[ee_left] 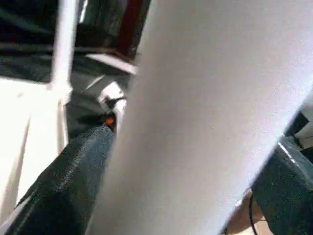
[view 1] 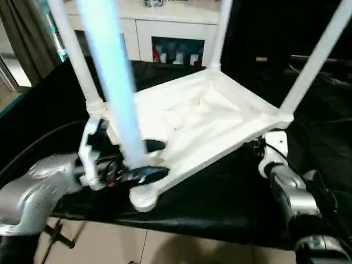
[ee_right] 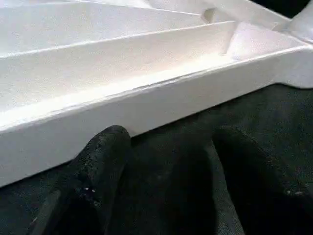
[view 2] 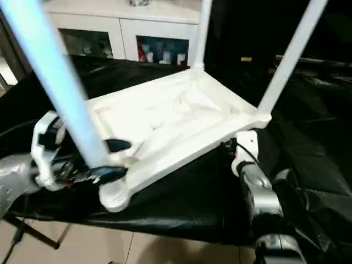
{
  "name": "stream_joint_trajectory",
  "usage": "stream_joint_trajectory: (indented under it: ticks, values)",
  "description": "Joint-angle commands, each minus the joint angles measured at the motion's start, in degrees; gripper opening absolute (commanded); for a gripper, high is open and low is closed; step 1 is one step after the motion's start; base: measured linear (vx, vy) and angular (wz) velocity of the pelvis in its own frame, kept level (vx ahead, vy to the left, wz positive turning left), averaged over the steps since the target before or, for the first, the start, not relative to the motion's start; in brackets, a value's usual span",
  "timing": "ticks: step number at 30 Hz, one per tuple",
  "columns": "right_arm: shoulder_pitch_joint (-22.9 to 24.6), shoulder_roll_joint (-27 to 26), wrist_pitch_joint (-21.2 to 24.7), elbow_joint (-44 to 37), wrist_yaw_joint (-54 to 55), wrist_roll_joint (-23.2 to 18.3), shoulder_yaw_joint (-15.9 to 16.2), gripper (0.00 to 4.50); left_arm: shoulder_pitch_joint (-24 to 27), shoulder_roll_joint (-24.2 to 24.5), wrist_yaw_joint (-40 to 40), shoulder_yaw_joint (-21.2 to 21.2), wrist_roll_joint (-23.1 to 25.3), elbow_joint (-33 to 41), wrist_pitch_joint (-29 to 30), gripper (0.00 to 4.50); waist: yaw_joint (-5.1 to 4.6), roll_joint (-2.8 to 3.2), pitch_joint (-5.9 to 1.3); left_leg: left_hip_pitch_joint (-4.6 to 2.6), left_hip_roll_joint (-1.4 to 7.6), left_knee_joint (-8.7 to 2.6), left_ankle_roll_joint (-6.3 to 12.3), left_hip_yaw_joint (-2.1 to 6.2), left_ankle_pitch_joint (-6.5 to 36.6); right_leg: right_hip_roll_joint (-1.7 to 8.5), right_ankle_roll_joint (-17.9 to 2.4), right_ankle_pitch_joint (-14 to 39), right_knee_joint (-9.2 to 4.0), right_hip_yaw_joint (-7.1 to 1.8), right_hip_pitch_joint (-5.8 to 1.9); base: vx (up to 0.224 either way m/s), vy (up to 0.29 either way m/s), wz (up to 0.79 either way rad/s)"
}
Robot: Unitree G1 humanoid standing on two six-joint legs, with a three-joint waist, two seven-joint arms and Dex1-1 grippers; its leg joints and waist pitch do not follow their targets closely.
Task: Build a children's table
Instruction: Rotate table base
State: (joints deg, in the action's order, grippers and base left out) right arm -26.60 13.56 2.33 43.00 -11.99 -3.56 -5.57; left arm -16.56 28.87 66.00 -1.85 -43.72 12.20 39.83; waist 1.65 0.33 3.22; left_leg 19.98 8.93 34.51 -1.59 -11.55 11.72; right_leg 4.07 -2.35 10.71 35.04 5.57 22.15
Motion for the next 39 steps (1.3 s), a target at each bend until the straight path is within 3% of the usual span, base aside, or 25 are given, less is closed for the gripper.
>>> stream_joint_trajectory:
  ticks: [1, 3, 4, 7, 12, 14, 17, 22, 26, 28, 31, 32, 35, 39]
  values:
    - [-1.48, -0.86, 0.56, 0.40, -2.38, 1.08, 2.21, 3.18, -1.68, -0.92, -0.44, 2.22, 1.53, -0.83, -0.23, 4.47, 0.05, 0.28, -3.02, -0.06, 4.02, -4.18, 0.32, 2.33, 12.83, 4.89, -10.12, 18.54, -4.88, -4.00, -2.73, 0.000, 0.000, 0.00]
    - [-2.82, -1.34, 0.12, 1.91, -4.13, 1.94, 3.60, 3.18, -4.24, -3.08, -0.95, 4.06, 2.35, -2.31, -0.38, 4.47, 0.15, 0.24, -3.16, -0.42, 3.95, -3.94, 0.19, 2.22, 12.96, 5.04, -9.66, 20.29, -5.12, -4.08, -2.50, 0.000, 0.000, 0.00]
    - [-3.51, -1.66, -0.04, 2.70, -4.72, 2.10, 4.13, 3.18, -5.52, -3.90, -0.79, 5.37, 2.81, -2.99, -0.55, 4.47, 0.05, 0.16, -3.27, -0.13, 4.11, -4.06, 0.29, 2.37, 11.92, 5.01, -10.19, 18.48, -4.82, -4.08, -2.70, 0.000, 0.000, 0.00]
    - [-5.61, -3.18, -0.42, 5.09, -5.80, 2.07, 4.83, 3.18, -9.10, -7.38, -0.24, 9.63, 3.93, -5.02, -1.34, 4.47, 0.00, 0.17, -3.30, -0.26, 4.07, -3.90, 0.53, 2.20, 11.93, 5.13, -10.59, 18.30, -4.97, -4.15, -2.58, 0.000, 0.000, 0.00]
    - [-7.53, -4.98, -0.46, 7.27, -6.75, 2.38, 5.73, 3.18, -11.79, -12.29, 0.00, 14.10, 6.97, -8.20, -4.64, 4.47, -0.05, 0.09, -3.61, 0.40, 4.18, -3.77, 1.32, 2.37, 9.29, 5.28, -11.25, 14.54, -4.51, -4.08, -3.18, 0.000, 0.000, 0.00]
    - [-7.96, -5.37, -0.61, 7.83, -7.06, 2.47, 5.83, 3.18, -12.30, -13.42, 0.10, 15.22, 7.96, -9.15, -5.68, 4.47, -0.10, 0.34, -3.81, 0.29, 4.15, -3.58, 1.98, 2.25, 8.12, 5.22, -12.07, 12.26, -4.40, -4.05, -3.13, 0.000, 0.000, 0.00]
    - [-8.59, -5.93, -0.81, 8.57, -7.21, 2.75, 5.92, 3.18, -13.17, -16.01, -0.72, 17.74, 10.65, -11.12, -8.40, 4.47, -0.08, 0.12, -3.98, 0.33, 4.26, -3.48, 3.05, 2.19, 6.45, 5.16, -13.33, 8.35, -3.93, -4.06, -3.21, 0.000, 0.000, 0.00]
    - [-8.80, -6.08, -1.38, 9.32, -8.59, 3.03, 6.57, 3.18, -14.53, -19.04, -2.28, 20.16, 13.48, -14.36, -11.22, 4.47, 0.06, -0.03, -3.71, 0.25, 4.28, -3.50, 3.36, 2.07, 7.88, 5.21, -13.08, 11.12, -4.48, -4.03, -3.14, 0.000, 0.000, 0.00]
    - [-8.36, -6.15, -1.97, 9.56, -10.03, 2.87, 6.65, 3.18, -16.33, -22.21, -6.36, 22.05, 19.08, -20.28, -16.45, 4.47, 0.10, -0.10, -3.60, 0.12, 4.19, -3.50, 3.07, 2.14, 9.36, 5.16, -11.36, 15.08, -5.06, -3.97, -3.02, 0.000, 0.000, 0.00]
    - [-8.32, -6.13, -2.05, 9.68, -10.22, 2.88, 6.66, 3.18, -16.92, -23.13, -8.85, 22.21, 21.57, -22.93, -19.01, 4.47, 0.02, -0.08, -3.68, 0.45, 4.31, -3.57, 3.32, 2.28, 8.72, 5.17, -11.38, 14.09, -4.93, -3.90, -3.15, 0.000, 0.000, 0.00]
    - [-8.36, -5.77, -2.77, 9.56, -9.11, 2.94, 6.21, 3.18, -18.04, -23.40, -12.90, 22.27, 25.53, -27.32, -22.16, 4.47, 0.02, 0.02, -3.79, 0.34, 4.22, -3.49, 3.71, 2.24, 8.58, 5.03, -11.47, 12.78, -4.94, -3.89, -3.00, 0.000, 0.000, 0.00]
    - [-8.43, -5.57, -3.16, 9.52, -8.44, 3.01, 5.95, 3.18, -18.37, -23.25, -14.11, 22.24, 26.81, -28.64, -23.18, 4.47, 0.15, -0.03, -3.96, 0.33, 4.39, -3.50, 3.66, 2.36, 8.05, 5.30, -11.71, 11.68, -4.55, -3.91, -3.27, 0.000, 0.000, 0.00]
    - [-8.19, -3.71, -3.94, 7.97, -7.28, 1.63, 3.50, 3.18, -18.78, -20.25, -17.11, 22.52, 31.53, -32.28, -27.08, 4.47, 0.15, -0.07, -3.79, 0.36, 4.34, -3.53, 3.81, 2.36, 8.93, 5.28, -11.40, 12.76, -4.81, -3.84, -3.15, 0.000, 0.000, 0.00]
    - [-6.84, -1.58, -3.35, 5.12, -9.23, 0.60, 2.51, 3.18, -17.95, -17.60, -16.13, 22.74, 32.95, -32.96, -27.37, 4.47, 0.47, -0.17, -3.77, 0.20, 4.26, -3.52, 3.76, 2.24, 8.94, 5.30, -10.81, 14.46, -4.97, -3.87, -3.01, 0.000, 0.000, 0.00]
